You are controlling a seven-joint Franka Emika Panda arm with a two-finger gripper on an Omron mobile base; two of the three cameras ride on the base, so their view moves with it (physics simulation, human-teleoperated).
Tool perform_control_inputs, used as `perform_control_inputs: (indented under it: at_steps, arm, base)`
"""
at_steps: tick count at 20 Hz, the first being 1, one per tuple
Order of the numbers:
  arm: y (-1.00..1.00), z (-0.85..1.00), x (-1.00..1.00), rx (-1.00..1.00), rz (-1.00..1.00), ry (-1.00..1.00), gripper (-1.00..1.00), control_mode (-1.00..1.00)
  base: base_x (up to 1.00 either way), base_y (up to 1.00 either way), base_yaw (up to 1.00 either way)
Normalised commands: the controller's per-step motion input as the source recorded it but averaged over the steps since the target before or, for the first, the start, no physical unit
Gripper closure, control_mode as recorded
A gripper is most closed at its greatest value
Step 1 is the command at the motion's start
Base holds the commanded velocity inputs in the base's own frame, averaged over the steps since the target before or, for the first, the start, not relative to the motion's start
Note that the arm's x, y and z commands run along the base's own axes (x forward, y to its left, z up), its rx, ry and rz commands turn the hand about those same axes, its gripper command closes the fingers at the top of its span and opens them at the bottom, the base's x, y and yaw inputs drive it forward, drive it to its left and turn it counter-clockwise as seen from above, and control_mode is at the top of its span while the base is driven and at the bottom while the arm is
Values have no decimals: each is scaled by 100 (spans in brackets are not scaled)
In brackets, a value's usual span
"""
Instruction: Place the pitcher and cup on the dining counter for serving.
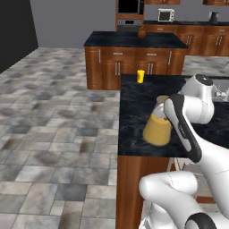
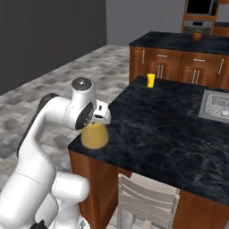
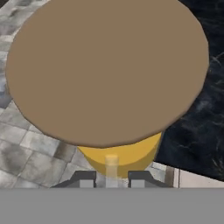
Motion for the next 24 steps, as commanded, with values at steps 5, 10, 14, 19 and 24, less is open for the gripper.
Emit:
perform_control_inputs:
  at_steps: [5, 10, 14, 19, 24]
  arm:
    - [-60, -24, 57, 3, 9, 0, 100, -100]
    - [-56, -11, 62, 1, 5, 0, 100, -100]
    - [-43, -4, 61, 0, 3, 2, 100, -100]
    - [-25, -8, 58, 0, 0, 5, 100, -100]
    - [-20, -20, 45, 0, 0, 6, 100, -100]
  base:
    - [0, 0, 0]
    - [0, 0, 0]
    - [0, 0, 0]
    - [0, 0, 0]
    - [0, 0, 0]
